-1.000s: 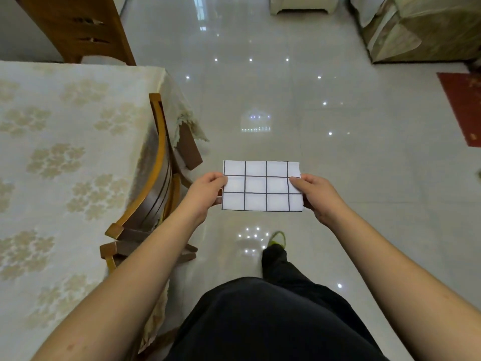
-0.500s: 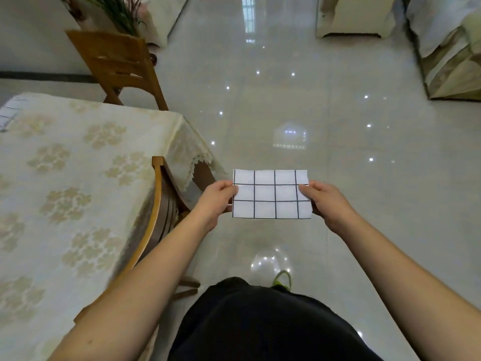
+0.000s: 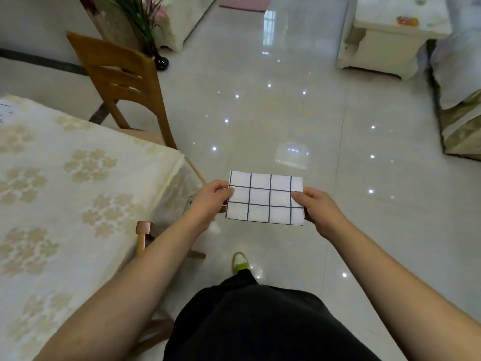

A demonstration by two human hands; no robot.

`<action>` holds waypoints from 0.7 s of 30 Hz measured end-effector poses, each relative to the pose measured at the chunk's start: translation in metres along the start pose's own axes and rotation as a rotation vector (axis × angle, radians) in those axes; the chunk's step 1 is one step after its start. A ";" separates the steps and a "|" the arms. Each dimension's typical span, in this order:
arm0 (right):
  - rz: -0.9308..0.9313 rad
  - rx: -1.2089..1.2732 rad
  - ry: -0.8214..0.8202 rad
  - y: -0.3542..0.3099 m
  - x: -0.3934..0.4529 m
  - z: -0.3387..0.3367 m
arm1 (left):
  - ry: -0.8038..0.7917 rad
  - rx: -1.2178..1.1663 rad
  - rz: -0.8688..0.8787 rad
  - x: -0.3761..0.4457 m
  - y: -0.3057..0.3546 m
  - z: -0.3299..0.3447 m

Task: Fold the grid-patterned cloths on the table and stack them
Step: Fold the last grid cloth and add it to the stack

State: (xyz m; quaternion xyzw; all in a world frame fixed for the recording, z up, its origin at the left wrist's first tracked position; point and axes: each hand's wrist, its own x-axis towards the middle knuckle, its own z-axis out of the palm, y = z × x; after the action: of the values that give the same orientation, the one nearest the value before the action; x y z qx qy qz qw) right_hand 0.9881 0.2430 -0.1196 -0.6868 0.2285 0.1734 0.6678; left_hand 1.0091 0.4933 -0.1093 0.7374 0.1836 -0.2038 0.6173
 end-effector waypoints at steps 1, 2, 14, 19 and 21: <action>0.002 -0.012 -0.003 -0.011 0.015 0.004 | 0.012 -0.010 0.007 0.014 0.010 -0.004; 0.006 -0.020 -0.006 -0.023 0.028 0.008 | 0.020 -0.012 0.011 0.026 0.020 -0.008; -0.020 -0.029 -0.057 -0.131 0.172 0.052 | 0.132 -0.006 0.005 0.160 0.100 -0.054; 0.000 -0.001 -0.121 -0.175 0.253 0.051 | 0.156 -0.123 -0.034 0.231 0.137 -0.049; -0.002 -0.020 -0.166 -0.196 0.286 0.048 | 0.186 -0.168 -0.037 0.262 0.153 -0.046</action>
State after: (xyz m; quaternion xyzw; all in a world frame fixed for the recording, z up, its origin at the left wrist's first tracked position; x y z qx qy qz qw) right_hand 1.3373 0.2682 -0.1128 -0.6768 0.1702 0.2313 0.6779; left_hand 1.3152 0.5181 -0.1127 0.6952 0.2701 -0.1300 0.6534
